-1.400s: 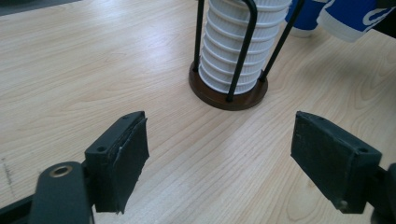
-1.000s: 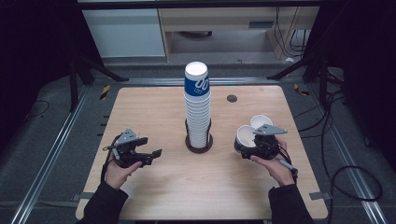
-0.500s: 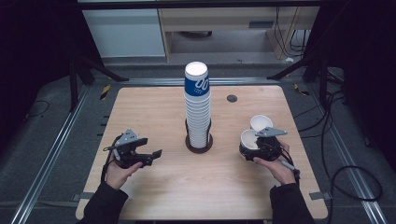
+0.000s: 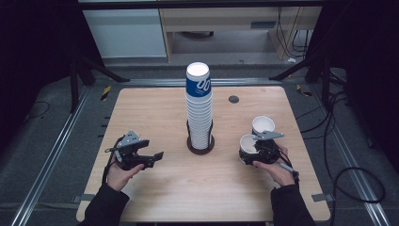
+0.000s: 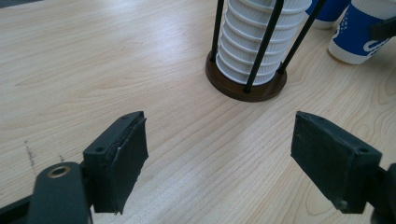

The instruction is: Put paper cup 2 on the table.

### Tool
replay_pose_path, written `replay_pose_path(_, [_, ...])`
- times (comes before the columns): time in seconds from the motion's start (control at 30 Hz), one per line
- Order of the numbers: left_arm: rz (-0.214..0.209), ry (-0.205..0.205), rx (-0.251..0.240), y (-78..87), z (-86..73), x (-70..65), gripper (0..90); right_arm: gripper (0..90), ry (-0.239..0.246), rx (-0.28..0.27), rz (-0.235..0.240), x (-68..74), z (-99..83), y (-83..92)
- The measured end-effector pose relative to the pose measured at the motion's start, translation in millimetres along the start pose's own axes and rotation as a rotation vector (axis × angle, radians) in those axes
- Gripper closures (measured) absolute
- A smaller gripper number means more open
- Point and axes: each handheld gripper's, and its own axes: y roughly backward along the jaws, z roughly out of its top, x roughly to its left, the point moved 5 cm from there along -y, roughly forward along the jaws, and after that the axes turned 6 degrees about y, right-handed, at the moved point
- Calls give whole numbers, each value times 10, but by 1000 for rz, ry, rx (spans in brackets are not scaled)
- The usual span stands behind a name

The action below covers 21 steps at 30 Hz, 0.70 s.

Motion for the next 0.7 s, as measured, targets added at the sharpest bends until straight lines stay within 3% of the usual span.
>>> replay_pose_path(0.33, [-1,-2,3,2,-4,-2,178,71,20,-5,2,-4,-11,-24])
replay_pose_path(0.53, [4,5,3,23,-2,25,171,40,23,-26,4,30,-11,63])
replay_pose_path(0.7, [8,8,6,33,-8,47,167,39,30,-33,-23,47,-62,154])
